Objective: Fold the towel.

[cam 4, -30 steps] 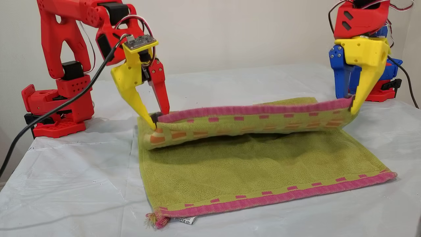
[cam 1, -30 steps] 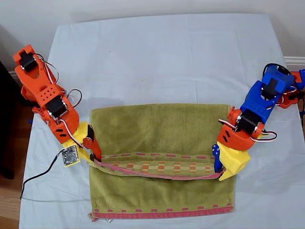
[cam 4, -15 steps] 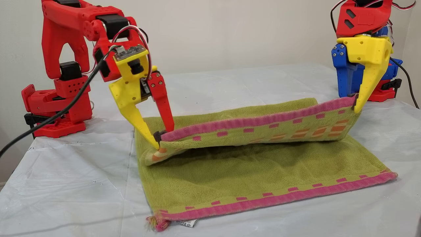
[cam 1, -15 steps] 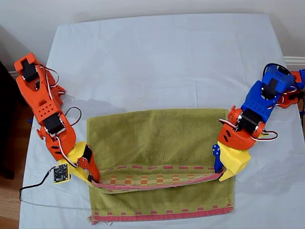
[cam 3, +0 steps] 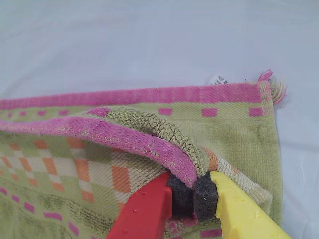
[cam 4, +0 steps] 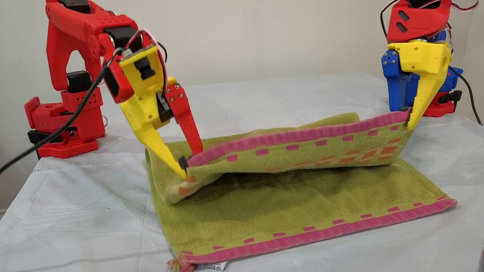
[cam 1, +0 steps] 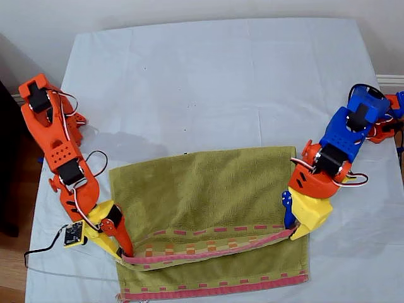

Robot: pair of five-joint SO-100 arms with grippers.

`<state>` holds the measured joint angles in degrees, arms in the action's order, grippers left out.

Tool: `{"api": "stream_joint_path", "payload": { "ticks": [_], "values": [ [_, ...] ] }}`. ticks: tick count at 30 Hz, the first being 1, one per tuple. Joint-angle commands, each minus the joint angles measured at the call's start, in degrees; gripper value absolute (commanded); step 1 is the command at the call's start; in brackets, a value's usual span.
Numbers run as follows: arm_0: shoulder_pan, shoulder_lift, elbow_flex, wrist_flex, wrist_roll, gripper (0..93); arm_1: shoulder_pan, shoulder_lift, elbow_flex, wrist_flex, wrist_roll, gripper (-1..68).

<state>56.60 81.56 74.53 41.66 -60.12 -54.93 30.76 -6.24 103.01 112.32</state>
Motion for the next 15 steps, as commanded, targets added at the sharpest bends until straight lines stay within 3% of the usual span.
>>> {"api": "stream_joint_path", "payload": {
  "ticks": [1, 8, 15],
  "values": [
    [2.64, 4.83, 1.23, -3.69, 0.7, 0.1, -0.35, 2.11, -5.45, -0.44, 1.05, 0.1],
    [4.04, 6.33, 6.24, -8.61, -1.67, 0.1, -0.44, 1.32, -5.45, -0.53, 1.76, 0.1],
    [4.31, 4.31, 7.12, -15.64, 0.35, 0.9, -0.62, 0.88, -5.45, -0.53, 1.58, 0.1]
  ]
}}
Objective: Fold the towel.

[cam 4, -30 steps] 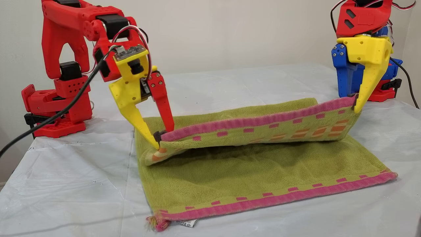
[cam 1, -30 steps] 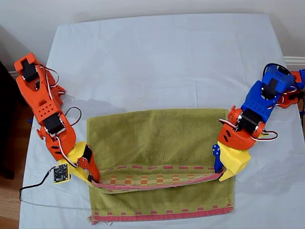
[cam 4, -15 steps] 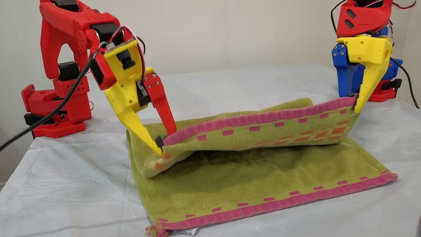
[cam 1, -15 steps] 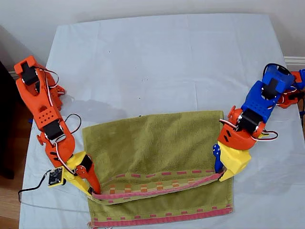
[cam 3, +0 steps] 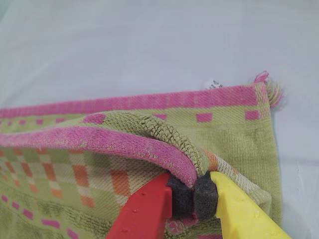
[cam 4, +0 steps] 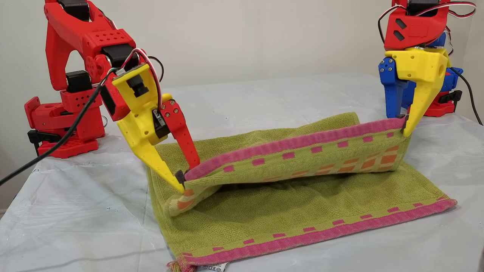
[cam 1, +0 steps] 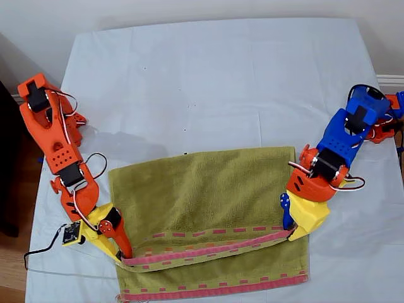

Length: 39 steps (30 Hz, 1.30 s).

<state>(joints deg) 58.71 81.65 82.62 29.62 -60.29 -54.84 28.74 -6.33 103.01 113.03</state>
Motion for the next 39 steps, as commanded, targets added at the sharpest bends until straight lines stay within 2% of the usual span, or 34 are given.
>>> {"api": "stream_joint_path", "payload": {
  "ticks": [1, 11, 19, 35, 39],
  "values": [
    [2.2, 4.22, -0.88, -4.31, 0.79, 1.3, -0.79, 2.9, -5.36, -0.44, 0.88, 0.1],
    [1.49, 3.43, 0.0, -8.35, 2.11, 0.1, -1.76, 3.08, -5.36, -0.53, 2.99, 0.1],
    [2.11, 1.76, 0.0, -10.55, 2.55, 0.1, -3.78, 1.14, -5.36, -5.54, 7.12, 0.1],
    [2.46, 0.0, 3.96, -16.7, -1.23, 0.1, -5.01, -3.16, -5.36, -14.15, 10.46, 0.1],
    [2.29, -0.18, 5.36, -18.11, -3.34, 0.2, -5.27, -3.6, -5.45, -14.68, 10.99, 3.6]
  ]
}}
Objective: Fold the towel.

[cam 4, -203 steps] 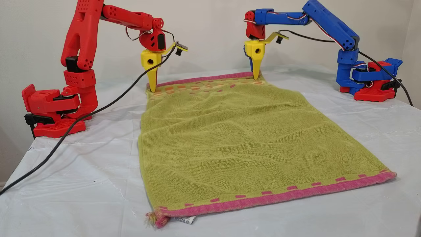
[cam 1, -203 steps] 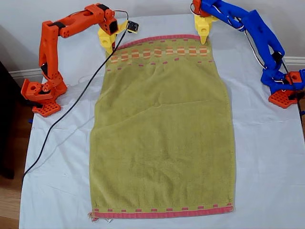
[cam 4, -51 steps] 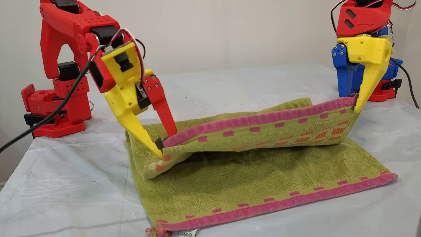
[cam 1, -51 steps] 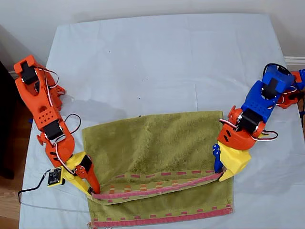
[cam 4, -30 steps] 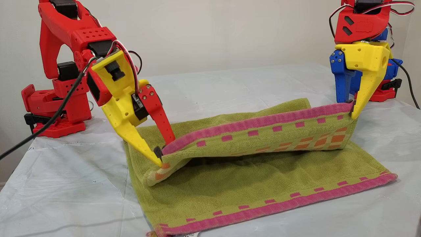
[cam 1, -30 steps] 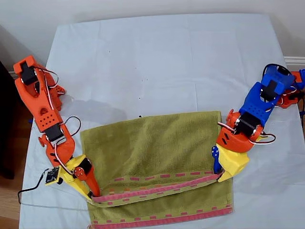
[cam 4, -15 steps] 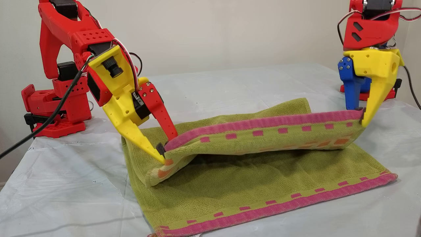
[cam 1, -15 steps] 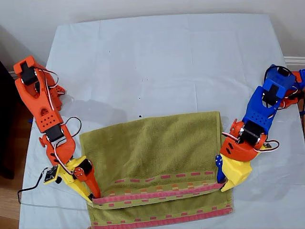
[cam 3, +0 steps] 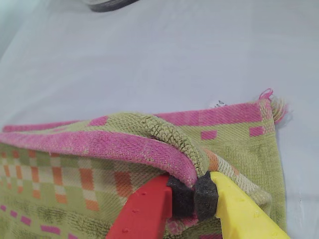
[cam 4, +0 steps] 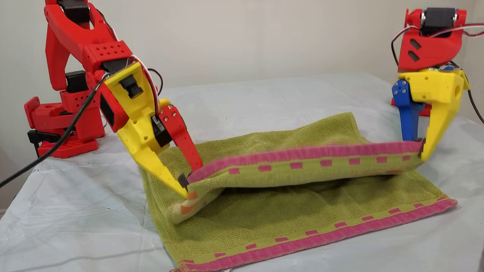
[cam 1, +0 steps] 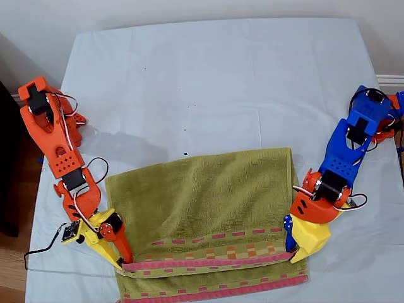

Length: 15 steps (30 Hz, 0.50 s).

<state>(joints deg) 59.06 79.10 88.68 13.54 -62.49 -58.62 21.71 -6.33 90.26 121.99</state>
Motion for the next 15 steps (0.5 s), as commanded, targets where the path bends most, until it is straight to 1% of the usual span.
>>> {"api": "stream_joint_path", "payload": {
  "ticks": [1, 2, 3, 4, 5, 6, 7, 8, 11, 15],
  "values": [
    [1.85, 2.37, -0.26, -2.2, -2.02, 0.8, -1.49, 3.43, -5.45, -1.67, 2.46, 9.0],
    [1.85, 2.64, 0.62, -3.6, -2.11, 1.9, -1.58, 3.43, -5.45, -1.49, 2.55, 20.1],
    [2.02, 2.99, 1.93, -6.33, -1.67, 8.2, -1.58, 3.52, -5.45, -1.41, 2.29, 23.7],
    [2.11, 3.16, 2.9, -8.7, -1.05, 11.4, -1.58, 3.69, -5.45, -0.97, 2.37, 23.8],
    [2.37, 3.25, 2.9, -9.49, 0.09, 12.7, -1.67, 3.87, -5.45, -0.44, 2.37, 26.1],
    [2.64, 3.25, 2.02, -9.32, 1.58, 14.5, -1.76, 4.13, -5.45, 0.53, 2.46, 32.4],
    [2.81, 2.9, 0.79, -8.09, 2.81, 19.2, -1.85, 4.31, -5.45, 0.97, 2.72, 36.1],
    [2.81, 2.11, -1.67, -5.19, 4.04, 21.9, -1.85, 4.57, -5.45, 1.76, 2.81, 39.9],
    [2.72, 0.79, -3.87, -4.22, 5.54, 22.5, -1.76, 4.66, -5.45, 1.93, 2.2, 40.4],
    [1.93, 0.62, -3.16, -7.12, 5.98, 22.4, -1.49, 4.92, -5.45, 2.81, 1.58, 40.1]
  ]
}}
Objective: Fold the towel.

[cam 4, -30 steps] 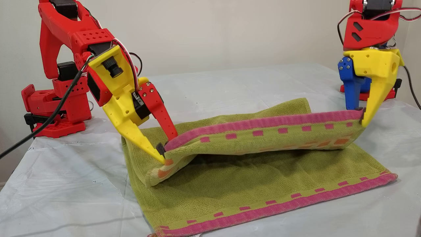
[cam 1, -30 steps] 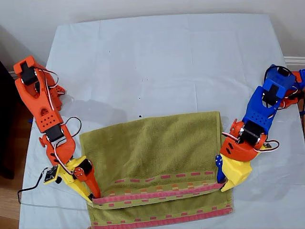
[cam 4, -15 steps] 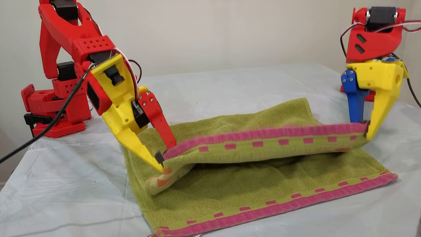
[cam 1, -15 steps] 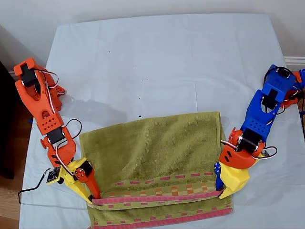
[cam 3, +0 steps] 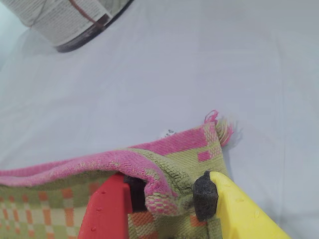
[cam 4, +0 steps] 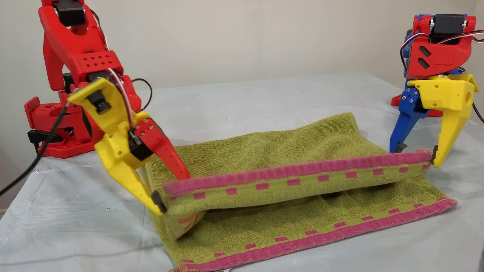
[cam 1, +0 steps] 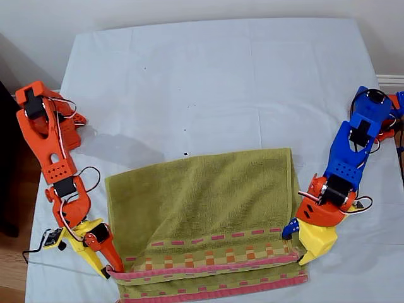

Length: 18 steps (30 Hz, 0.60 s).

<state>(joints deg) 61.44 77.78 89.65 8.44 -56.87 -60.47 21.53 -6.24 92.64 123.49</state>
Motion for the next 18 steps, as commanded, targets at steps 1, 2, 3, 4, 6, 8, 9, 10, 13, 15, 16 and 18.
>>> {"api": "stream_joint_path", "payload": {
  "ticks": [1, 2, 3, 4, 6, 8, 9, 10, 13, 15, 16, 18],
  "values": [
    [-0.62, 1.93, -4.31, -2.11, 0.62, 21.9, 0.44, 5.27, -5.54, 1.05, 0.0, 39.9],
    [-0.88, 2.02, -4.75, -2.11, 1.23, 21.1, 0.62, 5.54, -5.54, 1.85, -0.09, 39.9],
    [-1.14, 2.02, -5.1, -2.02, 1.76, 20.0, 0.79, 5.98, -5.54, 2.46, -0.26, 39.8],
    [-1.49, 2.02, -5.71, -1.76, 2.29, 19.1, 0.88, 6.24, -5.63, 2.9, -0.44, 39.8],
    [-2.11, 1.93, -7.12, -0.88, 4.13, 16.8, 0.97, 7.65, -5.63, 5.63, -0.79, 39.6],
    [-2.72, 1.58, -8.26, -0.7, 5.19, 15.1, 0.97, 9.4, -5.63, 8.7, -0.44, 39.6],
    [-2.9, 0.97, -9.4, -0.7, 5.98, 14.0, 0.88, 10.63, -5.63, 10.37, -0.26, 39.6],
    [-2.99, 0.44, -10.2, -0.7, 6.33, 13.1, 0.79, 11.34, -5.63, 10.55, -0.26, 39.7],
    [-2.9, -0.7, -13.01, -0.88, 6.5, 10.1, 0.0, 12.39, -5.63, 10.2, 0.44, 39.6],
    [-2.55, -0.62, -13.89, -0.09, 6.59, 8.7, -0.35, 12.83, -5.63, 9.84, 0.88, 39.5],
    [-2.46, -0.35, -13.89, -0.09, 6.06, 7.8, -0.53, 13.01, -5.63, 9.4, 1.14, 39.5],
    [-2.02, 0.35, -14.06, -0.09, 5.71, 5.7, -0.7, 13.36, -5.63, 8.88, 1.14, 39.5]
  ]
}}
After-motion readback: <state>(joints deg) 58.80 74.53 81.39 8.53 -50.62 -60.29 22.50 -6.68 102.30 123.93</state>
